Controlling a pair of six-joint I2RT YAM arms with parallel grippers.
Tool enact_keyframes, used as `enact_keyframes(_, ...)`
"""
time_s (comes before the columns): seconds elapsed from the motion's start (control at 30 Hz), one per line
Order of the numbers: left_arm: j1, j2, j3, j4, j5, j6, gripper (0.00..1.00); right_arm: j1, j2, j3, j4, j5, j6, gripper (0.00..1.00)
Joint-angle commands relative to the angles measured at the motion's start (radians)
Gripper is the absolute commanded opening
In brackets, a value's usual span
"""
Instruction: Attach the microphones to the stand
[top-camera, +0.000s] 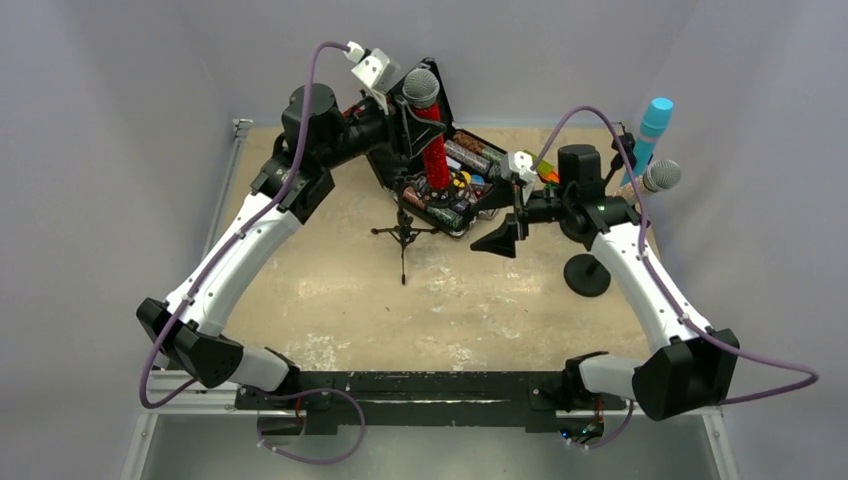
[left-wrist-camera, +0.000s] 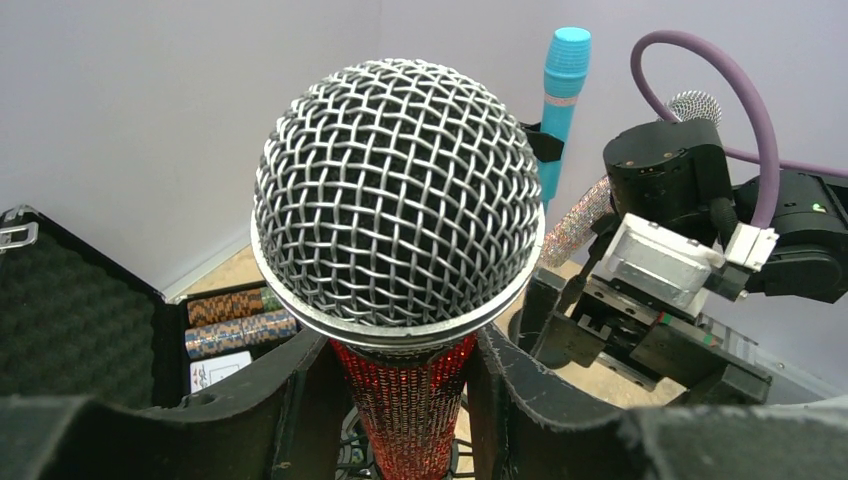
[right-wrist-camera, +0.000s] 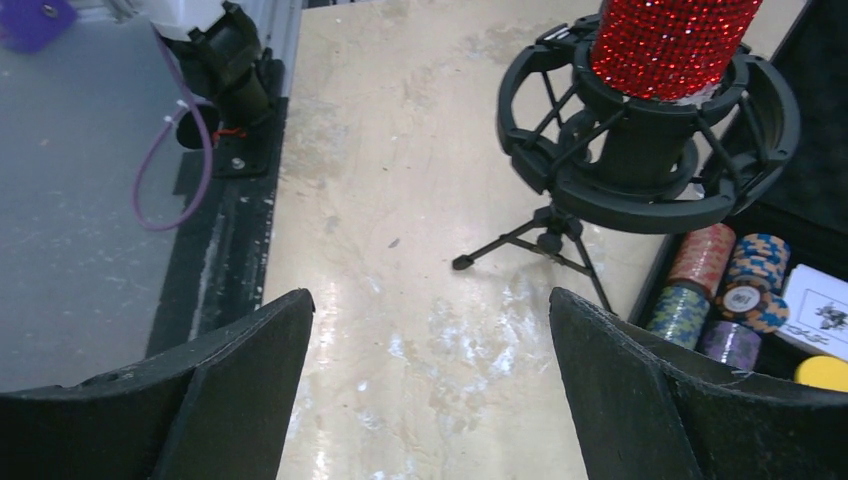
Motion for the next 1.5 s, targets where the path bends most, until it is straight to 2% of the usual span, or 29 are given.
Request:
enact_keyframes(0.0, 0.024, 0.049, 0.047, -0.154, 0.013, 0.095, 0.00, 0.039, 0.040, 0.054, 0.060, 0.077, -0.108, 0.92)
enact_keyframes(0.2, 0.042, 0.073, 0.038, -0.151, 0.078, 0.089, 0.00, 0.068, 0.091, 0.032, 0.321, 0.156, -0.050, 0.93)
enact_keyframes(0.57, 0.072, 0.109, 0.043, -0.193, 0.173, 0.055, 0.00, 0.073, 0.146, -0.014, 0.642, 0.182, 0.246, 0.90)
enact_keyframes(0.77, 0.077, 0.093, -0.020, -0.149, 0.171, 0.048, 0.00, 0.088, 0.176, -0.022, 0.710, 0.152, 0.350, 0.81)
enact_keyframes(1.03, 0.078, 0.093, -0.080, -0.137, 0.192, 0.067, 0.00, 0.095, 0.174, -0.047, 0.748, 0.145, 0.394, 0.75)
enact_keyframes(1.27, 0.077, 0.115, -0.075, -0.238, 0.191, 0.156, 0.00, 0.095, 0.156, -0.038, 0.774, 0.127, 0.416, 0.71)
enact_keyframes(1.47, 0.076, 0.158, 0.017, -0.396, 0.160, 0.249, 0.00, 0.096, 0.162, -0.026, 0.775, 0.122, 0.424, 0.66)
